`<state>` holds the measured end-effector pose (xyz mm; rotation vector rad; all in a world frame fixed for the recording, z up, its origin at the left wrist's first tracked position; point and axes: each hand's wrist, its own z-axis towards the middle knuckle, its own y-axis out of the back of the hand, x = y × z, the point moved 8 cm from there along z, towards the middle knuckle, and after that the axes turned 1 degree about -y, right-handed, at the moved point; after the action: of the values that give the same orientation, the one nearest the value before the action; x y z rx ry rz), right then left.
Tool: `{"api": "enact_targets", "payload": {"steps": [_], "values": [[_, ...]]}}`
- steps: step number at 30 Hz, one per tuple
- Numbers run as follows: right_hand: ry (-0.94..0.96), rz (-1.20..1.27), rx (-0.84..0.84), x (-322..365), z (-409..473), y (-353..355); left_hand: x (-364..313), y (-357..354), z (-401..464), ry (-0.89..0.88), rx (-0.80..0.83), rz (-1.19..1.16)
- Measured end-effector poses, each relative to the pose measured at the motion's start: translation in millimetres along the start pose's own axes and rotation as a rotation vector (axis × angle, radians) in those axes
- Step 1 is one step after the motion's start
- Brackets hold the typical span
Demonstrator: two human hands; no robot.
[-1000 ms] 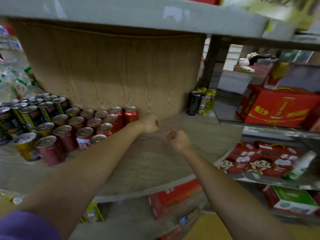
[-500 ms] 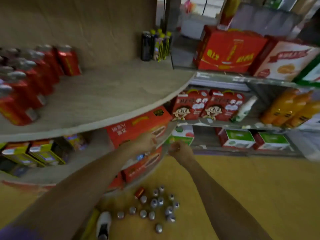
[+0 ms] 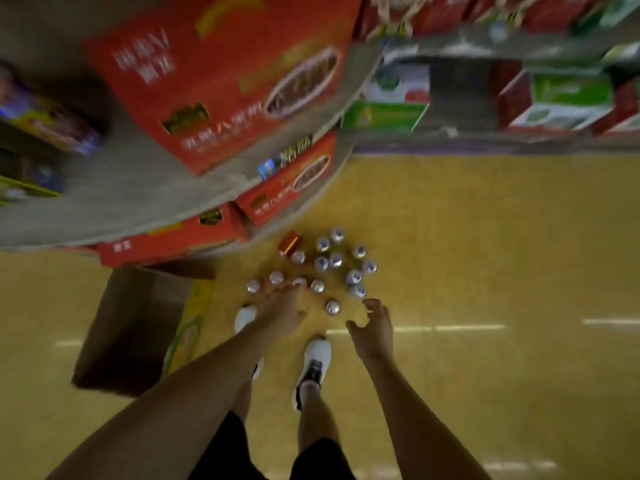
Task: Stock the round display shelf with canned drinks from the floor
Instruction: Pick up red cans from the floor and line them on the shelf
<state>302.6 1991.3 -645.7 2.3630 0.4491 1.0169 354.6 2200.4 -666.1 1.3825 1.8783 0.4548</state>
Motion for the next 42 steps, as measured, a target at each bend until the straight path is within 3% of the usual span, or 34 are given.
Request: {"api": "enact_targets", "payload": {"steps": [10,27,33,42], "values": [[-0.11,-0.089,0.065,-143,94,-143,63,-169,105,-0.023,0.174,0.074],[-0.209,-0.179,0.021,-281,243,-298,128,-335,265,-0.197,0.154,0.097],[-0.255,-0.089,0.01,-296,257,-313,145,-352,263,-0.221,0.173,0.096],[-0.229,-0.07,0.216,-237,182,-262,134,-292,217,-0.144,0.274,0.118]]}}
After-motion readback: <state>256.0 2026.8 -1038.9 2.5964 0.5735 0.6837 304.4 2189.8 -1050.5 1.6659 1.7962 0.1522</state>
